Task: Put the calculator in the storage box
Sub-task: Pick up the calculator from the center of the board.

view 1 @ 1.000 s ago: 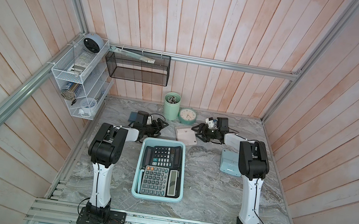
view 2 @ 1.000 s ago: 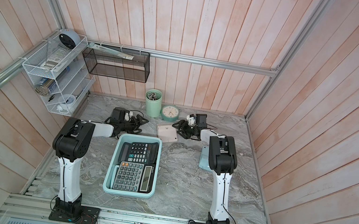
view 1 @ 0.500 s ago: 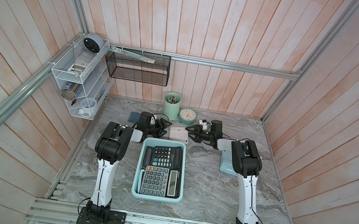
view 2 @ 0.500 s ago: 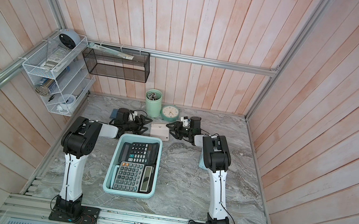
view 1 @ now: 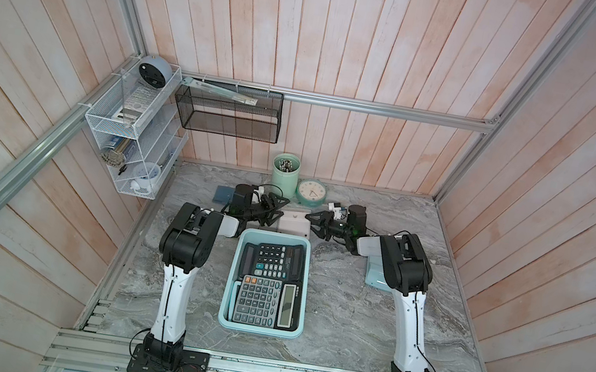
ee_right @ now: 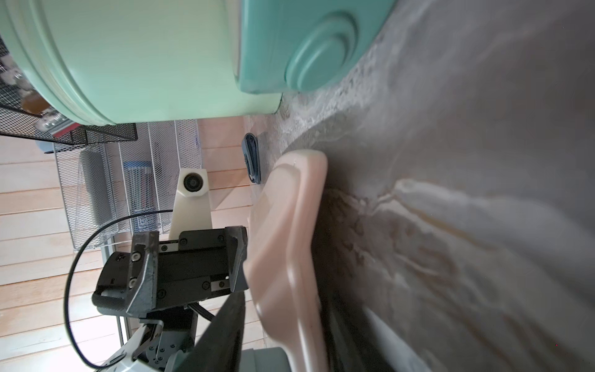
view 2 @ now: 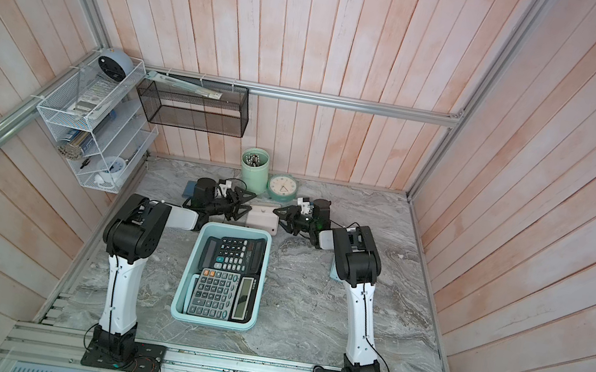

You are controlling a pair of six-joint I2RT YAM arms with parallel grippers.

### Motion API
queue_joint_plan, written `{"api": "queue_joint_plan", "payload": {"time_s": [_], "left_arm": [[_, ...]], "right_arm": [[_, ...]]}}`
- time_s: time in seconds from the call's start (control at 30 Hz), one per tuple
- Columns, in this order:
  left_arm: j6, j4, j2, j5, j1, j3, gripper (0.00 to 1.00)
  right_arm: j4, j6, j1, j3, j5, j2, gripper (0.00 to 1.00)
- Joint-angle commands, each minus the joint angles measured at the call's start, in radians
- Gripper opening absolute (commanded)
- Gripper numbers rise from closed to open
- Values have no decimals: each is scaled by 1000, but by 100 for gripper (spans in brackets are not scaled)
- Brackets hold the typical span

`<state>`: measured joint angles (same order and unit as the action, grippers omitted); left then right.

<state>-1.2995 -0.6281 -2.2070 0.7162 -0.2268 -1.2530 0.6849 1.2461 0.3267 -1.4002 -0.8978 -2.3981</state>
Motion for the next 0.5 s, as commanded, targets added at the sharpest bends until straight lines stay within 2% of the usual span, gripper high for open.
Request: {"api": "queue_joint_plan", "payload": {"time_s": [0.0, 0.13, 0.33, 0.47], "left_arm": [[-10, -44, -24, 24, -17, 7, 65], [-8, -42, -31, 22, -17, 3, 65], [-12, -52, -13, 23, -2, 28, 65], [54, 47, 24, 14, 31, 41, 65]], "right_arm": [[40, -13, 1, 23, 12, 56, 40], [73, 4, 1, 40, 13, 62, 38], [25, -38, -9, 62, 34, 75, 37], [6, -59, -18, 79, 48, 90, 36]]}}
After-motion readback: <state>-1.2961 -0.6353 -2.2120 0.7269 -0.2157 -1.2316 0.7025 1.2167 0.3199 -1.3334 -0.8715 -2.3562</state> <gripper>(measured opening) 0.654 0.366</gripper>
